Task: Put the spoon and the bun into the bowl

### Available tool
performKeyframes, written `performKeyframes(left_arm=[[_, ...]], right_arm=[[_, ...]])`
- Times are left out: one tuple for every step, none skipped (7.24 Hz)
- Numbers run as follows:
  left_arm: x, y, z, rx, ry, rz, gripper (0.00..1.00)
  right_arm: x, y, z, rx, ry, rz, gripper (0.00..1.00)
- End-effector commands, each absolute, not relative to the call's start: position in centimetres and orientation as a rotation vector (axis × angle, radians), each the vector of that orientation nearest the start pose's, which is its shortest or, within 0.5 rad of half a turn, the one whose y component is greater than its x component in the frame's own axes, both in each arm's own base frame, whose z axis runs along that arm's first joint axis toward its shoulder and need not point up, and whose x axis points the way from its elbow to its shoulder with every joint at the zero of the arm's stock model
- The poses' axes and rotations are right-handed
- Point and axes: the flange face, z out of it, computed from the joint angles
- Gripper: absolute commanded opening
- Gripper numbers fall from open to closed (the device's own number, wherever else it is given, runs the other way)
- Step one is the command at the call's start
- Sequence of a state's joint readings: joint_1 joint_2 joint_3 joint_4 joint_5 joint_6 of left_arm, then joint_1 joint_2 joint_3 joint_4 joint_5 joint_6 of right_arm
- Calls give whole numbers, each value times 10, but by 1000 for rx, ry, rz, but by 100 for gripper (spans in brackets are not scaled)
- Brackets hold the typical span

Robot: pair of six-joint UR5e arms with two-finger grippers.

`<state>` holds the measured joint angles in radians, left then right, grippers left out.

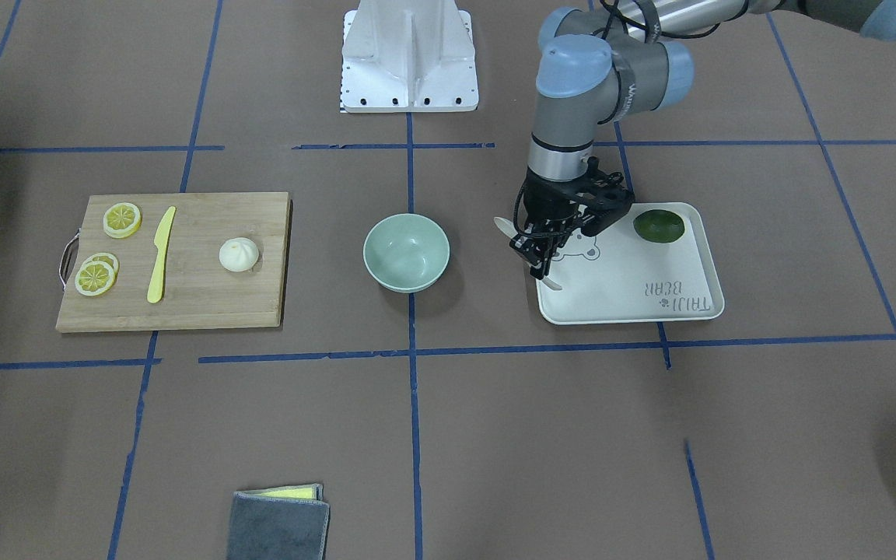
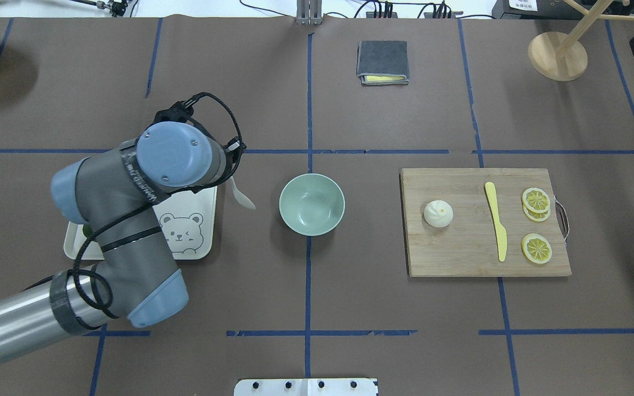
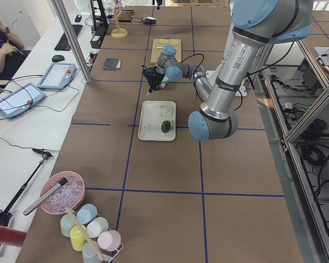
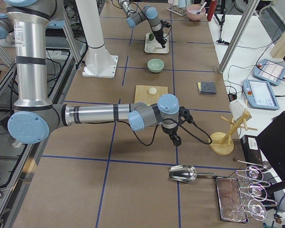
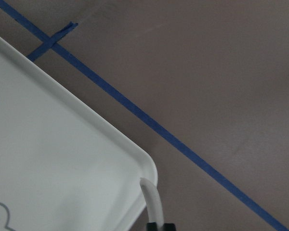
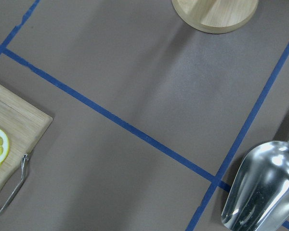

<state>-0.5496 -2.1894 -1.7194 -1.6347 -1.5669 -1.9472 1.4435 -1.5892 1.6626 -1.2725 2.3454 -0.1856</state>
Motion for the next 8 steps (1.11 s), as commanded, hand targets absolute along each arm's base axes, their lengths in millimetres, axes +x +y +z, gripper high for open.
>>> performKeyframes(left_arm=[[534, -467, 186, 42, 837, -933, 0], [558, -458, 176, 58, 835, -928, 0], [575, -448, 165, 57, 840, -910, 0], [585, -440, 163, 52, 838, -897, 0], [588, -437, 162, 49, 841, -890, 0], [589, -438, 160, 50, 841, -889, 9], [591, -439, 162, 52, 836, -887, 31], [591, -439, 162, 56, 835, -879, 47]], right_arm=[[-1, -505, 592, 372, -761, -436, 100], [-1, -506, 594, 367, -762, -434, 100], [-1, -505, 594, 367, -762, -434, 100], [-1, -505, 594, 367, -762, -434, 100], [-1, -505, 594, 367, -762, -434, 100], [-1, -505, 595, 366, -762, -433, 100], [-1, -505, 595, 366, -762, -433, 100], [-1, -505, 597, 363, -762, -432, 100]])
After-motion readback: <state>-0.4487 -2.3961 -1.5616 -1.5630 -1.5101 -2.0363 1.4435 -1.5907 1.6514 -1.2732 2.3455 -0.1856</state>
